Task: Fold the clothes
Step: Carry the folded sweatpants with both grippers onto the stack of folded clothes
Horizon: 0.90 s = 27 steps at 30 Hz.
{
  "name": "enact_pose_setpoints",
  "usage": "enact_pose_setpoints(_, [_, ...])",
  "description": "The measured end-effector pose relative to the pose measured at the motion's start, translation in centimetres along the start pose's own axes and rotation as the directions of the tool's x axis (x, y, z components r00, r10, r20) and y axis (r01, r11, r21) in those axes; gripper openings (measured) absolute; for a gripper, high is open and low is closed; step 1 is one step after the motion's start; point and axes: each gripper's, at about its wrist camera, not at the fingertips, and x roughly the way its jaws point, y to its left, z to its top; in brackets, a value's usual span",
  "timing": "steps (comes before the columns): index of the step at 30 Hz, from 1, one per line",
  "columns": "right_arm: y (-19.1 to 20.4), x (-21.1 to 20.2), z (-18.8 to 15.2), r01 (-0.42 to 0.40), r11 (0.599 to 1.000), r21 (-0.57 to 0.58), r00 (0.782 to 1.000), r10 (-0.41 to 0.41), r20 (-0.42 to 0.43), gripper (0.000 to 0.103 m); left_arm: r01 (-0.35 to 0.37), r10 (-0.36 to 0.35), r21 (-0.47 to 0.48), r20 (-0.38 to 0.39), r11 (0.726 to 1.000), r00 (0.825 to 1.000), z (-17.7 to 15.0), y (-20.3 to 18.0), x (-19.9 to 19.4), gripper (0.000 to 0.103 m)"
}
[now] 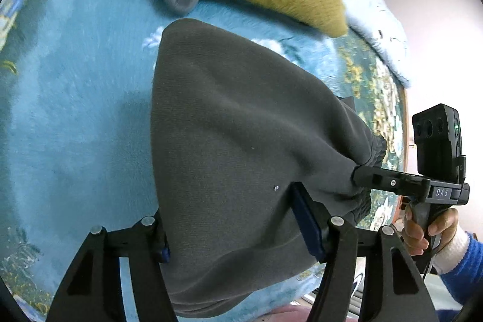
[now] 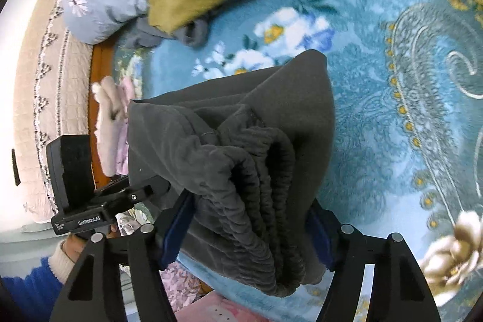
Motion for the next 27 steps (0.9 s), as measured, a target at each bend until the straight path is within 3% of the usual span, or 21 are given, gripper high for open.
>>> enact_pose_setpoints(6, [3.0, -3.7, -2.0, -0.009, 0.999, -0.043, 0.998, 0.012, 0.064, 0.073, 0.007, -0.009, 0.031, 0.072, 0.999, 0.997, -1.1, -2.8, -4.2, 0.067])
enact_pose_setpoints(9, [4.6, -5.0, -2.7, -0.024, 0.996, -0.087, 0.996, 0.031, 0.078, 0.073, 0.001, -0.006, 0.045, 0.104, 0.999, 0.995, -3.7, -2.3, -7.0, 0.067])
enact_pose_setpoints(16, [8.3, -7.8, -4.3, -0.055, 0.981, -0.188, 0.991, 0.077, 0.109, 0.073, -0.029, 0.031, -0.015, 0.214, 0.999, 0.976, -5.1, -4.4, -11.4, 0.067])
enact_pose_setpoints(21, [10.9, -9.8, -5.5, -0.075, 0.963, -0.259, 0.986, 0.111, 0.127, 0.073, -0.073, 0.079, -0.032, 0.256, 0.997, 0.963, -6.6, -4.8, -14.2, 0.066])
enact_pose_setpoints(27, [13.0, -9.1, -7.7, -0.114, 0.949, -0.293, 0.983, 0.151, 0.105, 0.073, -0.091, 0.106, -0.069, 0.276, 0.993, 0.955, -8.3, -4.7, -15.6, 0.066])
